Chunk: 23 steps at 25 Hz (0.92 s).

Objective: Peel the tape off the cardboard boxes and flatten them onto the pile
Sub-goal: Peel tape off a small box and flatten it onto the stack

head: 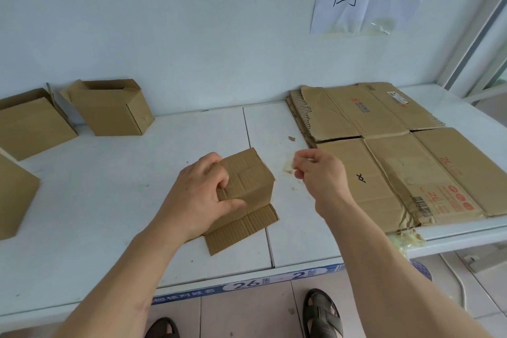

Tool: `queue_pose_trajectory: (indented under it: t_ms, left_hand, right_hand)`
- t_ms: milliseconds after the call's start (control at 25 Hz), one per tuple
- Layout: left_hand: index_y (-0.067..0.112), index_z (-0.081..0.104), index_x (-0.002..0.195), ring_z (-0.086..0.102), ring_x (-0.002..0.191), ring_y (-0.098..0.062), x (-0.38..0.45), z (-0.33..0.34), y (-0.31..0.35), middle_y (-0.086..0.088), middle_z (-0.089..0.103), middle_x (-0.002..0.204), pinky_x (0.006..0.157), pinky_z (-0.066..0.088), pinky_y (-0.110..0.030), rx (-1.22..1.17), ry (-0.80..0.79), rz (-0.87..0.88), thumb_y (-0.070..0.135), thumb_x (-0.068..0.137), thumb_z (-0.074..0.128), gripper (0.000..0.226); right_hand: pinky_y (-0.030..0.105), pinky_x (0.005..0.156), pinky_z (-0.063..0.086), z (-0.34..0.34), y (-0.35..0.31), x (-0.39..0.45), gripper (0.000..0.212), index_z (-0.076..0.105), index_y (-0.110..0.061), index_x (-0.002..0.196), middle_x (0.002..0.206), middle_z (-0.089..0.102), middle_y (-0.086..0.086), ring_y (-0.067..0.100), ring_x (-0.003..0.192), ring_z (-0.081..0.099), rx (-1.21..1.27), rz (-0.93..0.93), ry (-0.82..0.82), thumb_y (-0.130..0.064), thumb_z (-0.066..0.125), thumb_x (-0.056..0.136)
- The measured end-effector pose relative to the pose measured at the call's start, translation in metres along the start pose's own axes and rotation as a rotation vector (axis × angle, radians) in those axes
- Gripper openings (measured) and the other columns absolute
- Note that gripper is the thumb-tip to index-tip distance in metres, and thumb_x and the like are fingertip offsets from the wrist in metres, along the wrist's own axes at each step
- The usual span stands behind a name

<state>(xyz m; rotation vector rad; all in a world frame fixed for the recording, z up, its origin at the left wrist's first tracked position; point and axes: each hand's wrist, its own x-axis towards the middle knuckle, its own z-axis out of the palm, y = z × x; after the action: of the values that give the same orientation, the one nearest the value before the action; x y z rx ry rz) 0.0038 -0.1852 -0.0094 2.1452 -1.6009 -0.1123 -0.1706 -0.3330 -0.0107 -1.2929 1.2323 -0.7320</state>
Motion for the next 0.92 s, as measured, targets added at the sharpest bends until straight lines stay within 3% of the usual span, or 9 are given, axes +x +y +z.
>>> queue_pose_trajectory:
  t_ms: [120,200,240,320,400,480,600,800,920]
  left_hand:
    - [0.026,0.044,0.081,0.035,0.111,-0.009,-0.003,-0.002,-0.007,0.024,0.034,0.129,0.086,0.027,-0.024,-0.013,-0.045,-0.003,0.056,0.073,0.074,0.043]
    - [0.029,0.043,0.079,0.034,0.114,-0.009,-0.007,-0.003,-0.009,0.023,0.033,0.134,0.088,0.028,-0.025,0.003,-0.057,0.016,0.059,0.072,0.072,0.042]
    - [0.03,0.043,0.078,0.034,0.115,-0.009,-0.01,-0.004,-0.009,0.022,0.034,0.136,0.088,0.028,-0.025,0.005,-0.055,0.031,0.059,0.072,0.072,0.042]
    - [0.031,0.042,0.075,0.033,0.117,-0.007,-0.018,-0.01,-0.007,0.024,0.033,0.136,0.088,0.03,-0.026,-0.012,-0.057,0.044,0.061,0.07,0.071,0.042]
    - [0.031,0.043,0.074,0.034,0.117,-0.004,-0.026,-0.016,-0.004,0.029,0.031,0.134,0.087,0.032,-0.026,-0.063,-0.062,0.038,0.062,0.068,0.071,0.042]
    - [0.03,0.045,0.074,0.037,0.115,-0.004,-0.034,-0.017,0.001,0.031,0.031,0.133,0.085,0.034,-0.025,-0.104,-0.064,0.042,0.063,0.066,0.07,0.042]
    - [0.03,0.046,0.075,0.038,0.115,-0.005,-0.04,-0.01,0.014,0.031,0.031,0.132,0.086,0.035,-0.025,-0.114,-0.077,0.076,0.067,0.065,0.065,0.043]
    - [0.03,0.045,0.075,0.039,0.114,-0.007,-0.035,0.004,0.037,0.026,0.035,0.134,0.085,0.035,-0.025,-0.118,-0.097,0.122,0.059,0.071,0.073,0.04]
    - [0.03,0.044,0.075,0.041,0.114,-0.009,-0.029,0.016,0.057,0.021,0.04,0.135,0.085,0.035,-0.025,-0.106,-0.126,0.171,0.059,0.073,0.072,0.041]
  right_hand:
    - [0.029,0.073,0.052,0.008,0.0,-0.022,0.029,0.075,-0.019,0.088,0.083,0.075,-0.004,0.015,0.082,0.068,-0.193,-0.088,-0.222,-0.038,0.055,0.096]
    - [0.03,0.074,0.049,0.01,0.0,-0.032,0.051,0.074,-0.013,0.094,0.084,0.075,-0.002,0.017,0.084,0.069,-0.247,-0.09,-0.261,-0.057,0.048,0.094]
    - [0.029,0.073,0.049,0.008,0.0,-0.034,0.049,0.073,-0.014,0.099,0.087,0.074,-0.001,0.016,0.081,0.068,-0.261,-0.109,-0.255,-0.058,0.051,0.092]
    - [0.029,0.079,0.051,0.003,0.0,-0.036,0.03,0.068,-0.024,0.115,0.093,0.071,-0.001,0.012,0.076,0.067,-0.158,-0.074,-0.298,-0.042,0.063,0.092]
    - [0.029,0.083,0.052,-0.004,-0.001,-0.038,0.033,0.063,-0.022,0.124,0.089,0.067,0.001,0.012,0.069,0.061,0.071,0.05,-0.437,-0.026,0.068,0.092]
    - [0.028,0.081,0.051,-0.011,0.002,-0.042,0.018,0.069,-0.013,0.109,0.08,0.063,0.001,0.011,0.065,0.052,0.216,0.095,-0.554,-0.017,0.068,0.091]
    - [0.031,0.078,0.053,-0.027,0.006,-0.048,0.005,0.067,-0.011,0.087,0.072,0.059,0.003,0.012,0.063,0.051,0.221,0.11,-0.486,-0.012,0.066,0.092]
    - [0.028,0.07,0.056,-0.062,0.024,-0.05,0.007,0.068,-0.01,0.086,0.068,0.06,0.002,0.011,0.061,0.053,0.086,0.117,-0.228,-0.013,0.067,0.092]
    - [0.025,0.056,0.048,-0.086,0.037,-0.05,0.014,0.067,-0.011,0.078,0.059,0.057,0.0,0.012,0.054,0.048,-0.024,0.089,-0.067,-0.013,0.066,0.092]
